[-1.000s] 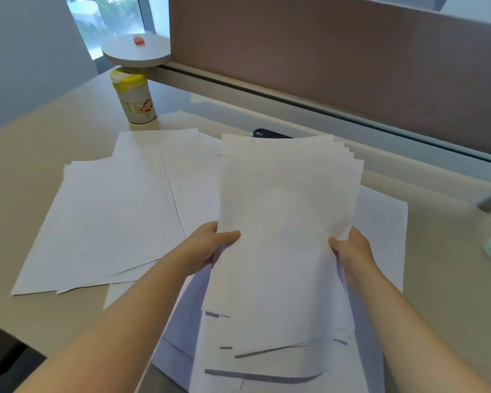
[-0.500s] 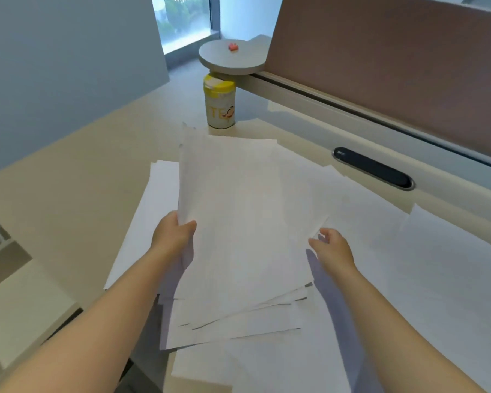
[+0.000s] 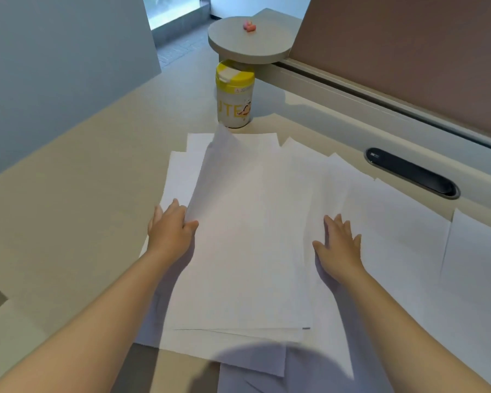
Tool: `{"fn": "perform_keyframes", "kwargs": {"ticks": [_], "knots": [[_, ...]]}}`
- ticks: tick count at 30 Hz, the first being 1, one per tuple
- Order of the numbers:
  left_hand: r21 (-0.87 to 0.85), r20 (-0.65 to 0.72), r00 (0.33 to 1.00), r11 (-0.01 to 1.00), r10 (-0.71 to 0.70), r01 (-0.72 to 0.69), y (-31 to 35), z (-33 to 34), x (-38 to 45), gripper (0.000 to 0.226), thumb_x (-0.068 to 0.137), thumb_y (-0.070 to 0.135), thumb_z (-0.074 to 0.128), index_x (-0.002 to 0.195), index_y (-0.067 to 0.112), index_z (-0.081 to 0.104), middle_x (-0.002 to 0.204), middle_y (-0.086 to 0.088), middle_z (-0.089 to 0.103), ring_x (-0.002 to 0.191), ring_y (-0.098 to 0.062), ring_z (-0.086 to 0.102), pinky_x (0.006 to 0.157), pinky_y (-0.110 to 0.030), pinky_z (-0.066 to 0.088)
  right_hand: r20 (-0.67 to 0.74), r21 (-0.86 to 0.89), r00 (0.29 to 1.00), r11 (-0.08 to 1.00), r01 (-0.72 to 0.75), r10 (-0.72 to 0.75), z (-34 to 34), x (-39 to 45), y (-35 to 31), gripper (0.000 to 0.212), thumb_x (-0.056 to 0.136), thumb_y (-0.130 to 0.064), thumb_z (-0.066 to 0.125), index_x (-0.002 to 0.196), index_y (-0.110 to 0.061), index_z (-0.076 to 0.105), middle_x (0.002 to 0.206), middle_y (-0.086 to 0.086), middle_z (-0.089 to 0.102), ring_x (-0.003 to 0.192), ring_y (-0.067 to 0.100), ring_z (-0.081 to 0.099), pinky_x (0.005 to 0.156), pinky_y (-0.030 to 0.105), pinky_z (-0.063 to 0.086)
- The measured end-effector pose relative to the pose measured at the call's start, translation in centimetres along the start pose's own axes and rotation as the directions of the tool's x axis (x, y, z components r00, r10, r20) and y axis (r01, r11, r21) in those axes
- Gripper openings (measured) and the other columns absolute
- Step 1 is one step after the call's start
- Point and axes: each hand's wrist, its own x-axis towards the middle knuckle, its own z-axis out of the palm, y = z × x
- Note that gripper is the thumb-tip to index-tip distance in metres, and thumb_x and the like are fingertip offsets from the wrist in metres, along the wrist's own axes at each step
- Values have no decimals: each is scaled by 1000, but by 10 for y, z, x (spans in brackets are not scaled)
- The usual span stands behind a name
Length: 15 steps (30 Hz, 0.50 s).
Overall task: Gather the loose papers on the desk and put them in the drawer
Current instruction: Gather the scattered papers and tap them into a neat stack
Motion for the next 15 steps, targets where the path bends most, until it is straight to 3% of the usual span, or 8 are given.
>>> {"fn": "perform_keyframes", "kwargs": {"ticks": [2,4,5,7,9,12,14,15], "knots": [[-43,1,999,998,55,-55,7,-4,4,33,90,20,46,62,18,28,121,-17,55,137,-39,25,103,-45,30,20,86,997,994,71,-73,-2,5,-5,55,95,-6,33,146,-16,14,159,4,5,146,21,-8,117,38,-10],[-87,6,994,990,111,-110,10,-7,11,29,88,18,49,64,15,32,86,-6,54,117,-36,43,88,-41,34,-5,346,996,934,90,-94,-1,8,-13,56,91,5,28,142,-18,29,151,0,28,146,21,5,118,35,-4],[-104,7,993,987,121,-120,8,-8,16,25,86,18,50,66,11,37,79,-7,51,102,-36,49,80,-40,36,-32,564,998,823,61,-52,0,9,-19,53,89,8,28,135,-16,41,141,-1,42,143,22,22,118,36,9],[-135,16,992,984,123,-120,5,-12,22,23,83,22,52,72,2,48,91,-17,56,94,-37,52,80,-43,40,-19,894,995,447,-29,103,-4,8,-31,38,89,5,35,119,-9,54,118,2,57,119,17,50,103,30,38],[-135,2,999,989,54,-53,2,-13,25,24,82,27,53,73,5,50,116,-19,56,109,-39,49,93,-48,40,34,963,981,256,-82,189,-11,9,-39,27,92,-7,43,118,-9,53,109,4,56,105,14,53,97,25,41],[-109,-23,993,988,-116,112,0,-13,24,17,86,26,53,79,10,52,135,-15,46,127,-36,34,102,-44,31,89,919,972,358,-163,216,-16,9,-49,39,92,-17,48,130,-14,39,119,6,48,108,18,50,99,29,39],[-151,-18,989,978,-147,142,-3,-13,25,19,84,24,54,73,10,48,128,-18,50,124,-36,38,98,-39,32,95,834,967,511,-208,238,-14,6,-59,56,91,-16,50,140,-11,23,145,9,34,127,24,42,100,30,35],[-185,-8,989,972,-150,146,-5,-13,26,21,83,22,55,68,10,47,122,-20,52,119,-38,43,91,-36,34,97,798,969,564,-212,228,-10,5,-64,59,91,-14,50,141,-10,20,147,9,33,123,25,46,93,28,39]]}}
